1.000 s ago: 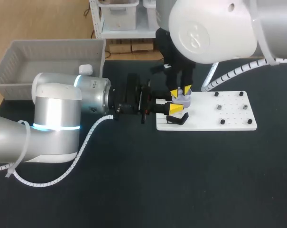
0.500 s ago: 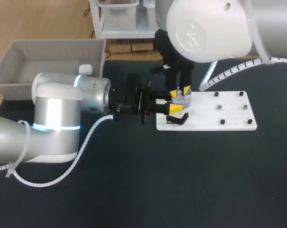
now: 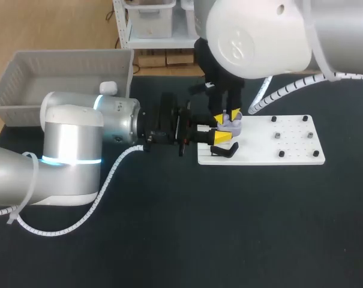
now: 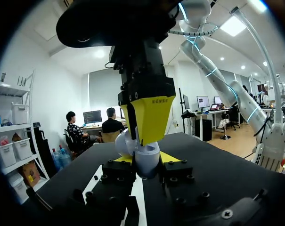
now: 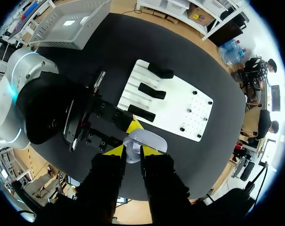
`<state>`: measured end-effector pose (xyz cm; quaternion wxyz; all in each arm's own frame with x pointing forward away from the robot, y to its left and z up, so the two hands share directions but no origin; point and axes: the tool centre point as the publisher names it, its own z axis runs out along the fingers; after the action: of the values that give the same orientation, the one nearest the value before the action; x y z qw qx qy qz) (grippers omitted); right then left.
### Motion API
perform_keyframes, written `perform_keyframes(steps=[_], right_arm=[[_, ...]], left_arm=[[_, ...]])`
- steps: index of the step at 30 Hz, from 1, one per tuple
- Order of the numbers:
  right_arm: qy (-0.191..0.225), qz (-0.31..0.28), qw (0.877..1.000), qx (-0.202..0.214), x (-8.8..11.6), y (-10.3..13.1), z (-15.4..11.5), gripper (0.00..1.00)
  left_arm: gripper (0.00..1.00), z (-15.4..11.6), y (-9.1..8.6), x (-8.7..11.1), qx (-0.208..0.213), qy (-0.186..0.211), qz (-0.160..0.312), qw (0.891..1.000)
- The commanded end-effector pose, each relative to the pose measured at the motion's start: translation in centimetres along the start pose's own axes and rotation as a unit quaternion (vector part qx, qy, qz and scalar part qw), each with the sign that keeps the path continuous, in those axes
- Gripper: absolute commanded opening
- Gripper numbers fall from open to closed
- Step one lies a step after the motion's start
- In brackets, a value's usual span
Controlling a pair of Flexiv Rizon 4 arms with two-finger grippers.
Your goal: Pick up each earbud case from the left stands, insert the matching earbuds, close the lid, and place the case in the box.
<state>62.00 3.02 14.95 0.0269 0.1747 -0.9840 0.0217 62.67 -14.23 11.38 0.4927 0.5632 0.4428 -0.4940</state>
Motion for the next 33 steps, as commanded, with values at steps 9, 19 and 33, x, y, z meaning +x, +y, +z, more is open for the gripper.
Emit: perform_keyframes(steps=[9, 19, 33], right_arm=[[0.007, 0.000, 1.000, 0.003, 0.3, 0.0, -0.5, 1.00], [-0.044, 0.061, 0.996, -0.044, 0.6, -2.6, -3.4, 1.00], [-0.064, 0.190, 0.975, -0.097, -2.8, -8.3, -1.1, 1.00]], left_arm=[[0.00, 0.0, 0.0, 0.0, -0.002, 0.001, 0.000, 1.000], [0.00, 0.0, 0.0, 0.0, -0.002, 0.001, 0.000, 1.000], [0.00, 0.0, 0.0, 0.0, -0.002, 0.001, 0.000, 1.000]])
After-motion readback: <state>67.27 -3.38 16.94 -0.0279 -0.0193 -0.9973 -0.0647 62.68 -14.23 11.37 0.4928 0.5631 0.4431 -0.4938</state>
